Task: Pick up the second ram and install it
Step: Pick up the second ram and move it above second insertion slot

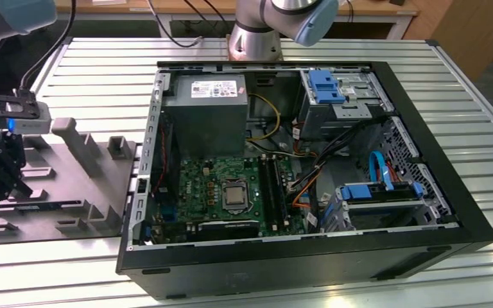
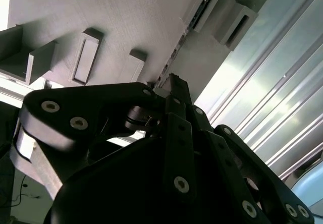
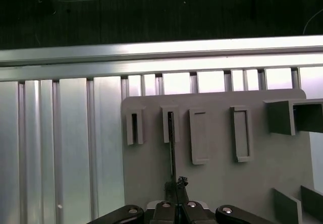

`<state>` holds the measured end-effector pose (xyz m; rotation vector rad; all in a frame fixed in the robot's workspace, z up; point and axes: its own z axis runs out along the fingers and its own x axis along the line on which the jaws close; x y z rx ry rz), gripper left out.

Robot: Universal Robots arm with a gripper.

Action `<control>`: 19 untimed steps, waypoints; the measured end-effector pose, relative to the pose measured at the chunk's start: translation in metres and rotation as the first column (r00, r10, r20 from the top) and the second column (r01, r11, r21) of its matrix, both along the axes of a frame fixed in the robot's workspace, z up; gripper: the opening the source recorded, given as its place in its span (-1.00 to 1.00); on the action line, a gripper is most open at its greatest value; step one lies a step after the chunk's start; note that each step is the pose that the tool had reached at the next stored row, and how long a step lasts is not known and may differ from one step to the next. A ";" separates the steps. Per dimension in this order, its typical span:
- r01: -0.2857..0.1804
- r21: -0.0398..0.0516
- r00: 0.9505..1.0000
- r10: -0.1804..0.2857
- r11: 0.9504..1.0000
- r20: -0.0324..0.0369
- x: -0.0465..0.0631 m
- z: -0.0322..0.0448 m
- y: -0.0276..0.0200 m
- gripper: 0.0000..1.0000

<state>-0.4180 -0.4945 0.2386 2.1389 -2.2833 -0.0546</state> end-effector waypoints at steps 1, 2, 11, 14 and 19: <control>0.000 0.000 1.000 0.000 1.000 0.000 0.001 -0.0007 -0.0001 -0.80; 0.000 0.000 1.000 0.000 1.000 0.000 0.002 -0.0014 -0.0002 -0.80; 0.000 0.000 1.000 0.000 1.000 0.000 0.004 -0.0120 -0.0002 -0.80; 0.000 0.000 1.000 0.000 1.000 0.000 0.004 -0.0158 -0.0002 -0.80; 0.000 0.000 1.000 0.000 1.000 0.000 0.003 -0.0191 0.0006 -0.80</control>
